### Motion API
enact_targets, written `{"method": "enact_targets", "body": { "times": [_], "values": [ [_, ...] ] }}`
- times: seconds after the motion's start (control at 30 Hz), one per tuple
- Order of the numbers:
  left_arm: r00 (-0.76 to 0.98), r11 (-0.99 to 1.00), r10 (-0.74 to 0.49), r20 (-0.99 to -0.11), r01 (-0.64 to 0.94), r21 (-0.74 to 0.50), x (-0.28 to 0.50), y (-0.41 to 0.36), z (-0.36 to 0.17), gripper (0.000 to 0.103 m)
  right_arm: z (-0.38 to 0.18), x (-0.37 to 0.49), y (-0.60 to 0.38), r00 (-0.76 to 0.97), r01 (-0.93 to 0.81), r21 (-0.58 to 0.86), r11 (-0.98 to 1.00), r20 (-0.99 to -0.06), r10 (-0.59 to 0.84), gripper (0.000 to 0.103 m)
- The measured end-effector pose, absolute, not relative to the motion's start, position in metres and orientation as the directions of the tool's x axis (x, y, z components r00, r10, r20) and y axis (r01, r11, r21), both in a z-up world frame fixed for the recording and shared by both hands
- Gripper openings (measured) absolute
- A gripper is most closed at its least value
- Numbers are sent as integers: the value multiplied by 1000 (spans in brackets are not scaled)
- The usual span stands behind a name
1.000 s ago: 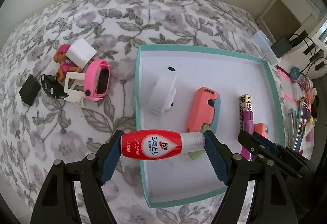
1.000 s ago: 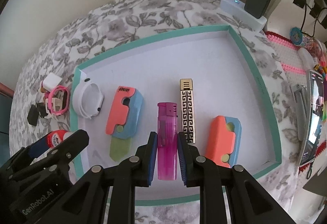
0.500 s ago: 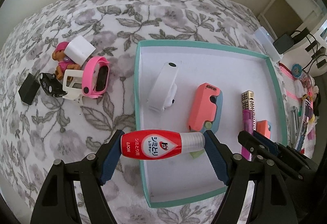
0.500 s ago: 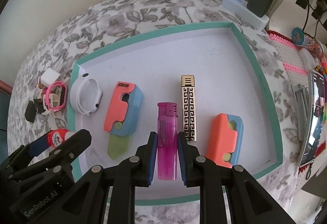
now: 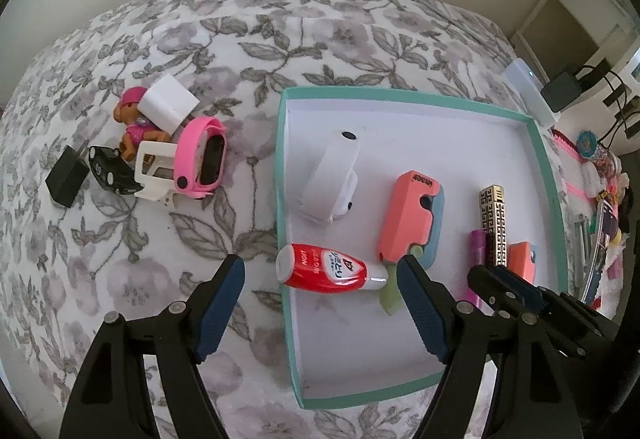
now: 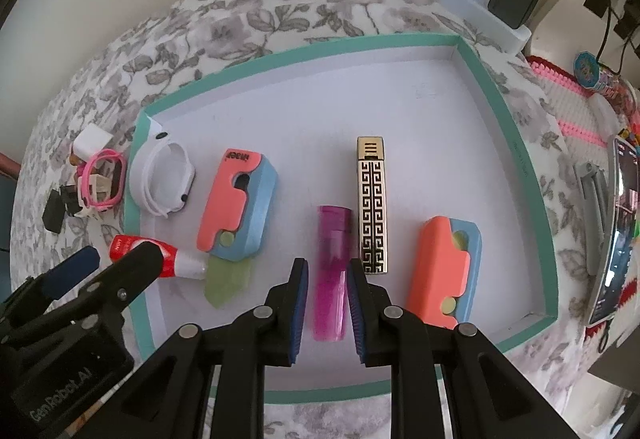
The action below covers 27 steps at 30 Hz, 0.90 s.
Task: Organize rigid objects
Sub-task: 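Move both open tools back toward the pile, left tool toward black charger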
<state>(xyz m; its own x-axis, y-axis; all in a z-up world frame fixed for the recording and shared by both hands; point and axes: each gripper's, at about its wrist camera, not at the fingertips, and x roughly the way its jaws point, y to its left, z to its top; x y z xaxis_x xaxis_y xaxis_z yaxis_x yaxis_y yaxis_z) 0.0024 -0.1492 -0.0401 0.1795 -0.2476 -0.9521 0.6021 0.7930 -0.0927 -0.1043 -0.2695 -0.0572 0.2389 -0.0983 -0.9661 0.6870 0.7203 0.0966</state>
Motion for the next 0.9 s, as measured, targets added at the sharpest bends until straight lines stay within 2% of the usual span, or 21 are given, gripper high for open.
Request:
{"method": "enact_targets", "body": {
  "times": [0.2, 0.33, 0.43, 0.5, 0.53, 0.9],
  "values": [
    [212, 810, -243, -947, 581, -78, 7, -145, -36, 79, -57, -105, -269, 238, 694, 96, 714, -966, -102, 24],
    [252, 827, -235, -939, 559, -58, 11, -140, -31, 80, -54, -104, -269, 247, 696, 93, 712, -962, -116, 39],
    [298, 846, -225, -928, 532, -34, 15, -135, -24, 85, -47, -104, -269, 264, 696, 89, 712, -954, -139, 42],
    [329, 861, -214, -920, 508, -19, 19, -130, -20, 85, -44, -104, -268, 276, 696, 89, 712, -949, -151, 51],
    [341, 870, -204, -918, 493, -10, 21, -127, -19, 85, -42, -104, -268, 282, 697, 88, 712, -946, -158, 60],
    [344, 907, -146, -927, 420, 13, 33, -115, -25, 85, -39, -97, -261, 305, 672, 73, 737, -934, -185, 82]
  ]
}}
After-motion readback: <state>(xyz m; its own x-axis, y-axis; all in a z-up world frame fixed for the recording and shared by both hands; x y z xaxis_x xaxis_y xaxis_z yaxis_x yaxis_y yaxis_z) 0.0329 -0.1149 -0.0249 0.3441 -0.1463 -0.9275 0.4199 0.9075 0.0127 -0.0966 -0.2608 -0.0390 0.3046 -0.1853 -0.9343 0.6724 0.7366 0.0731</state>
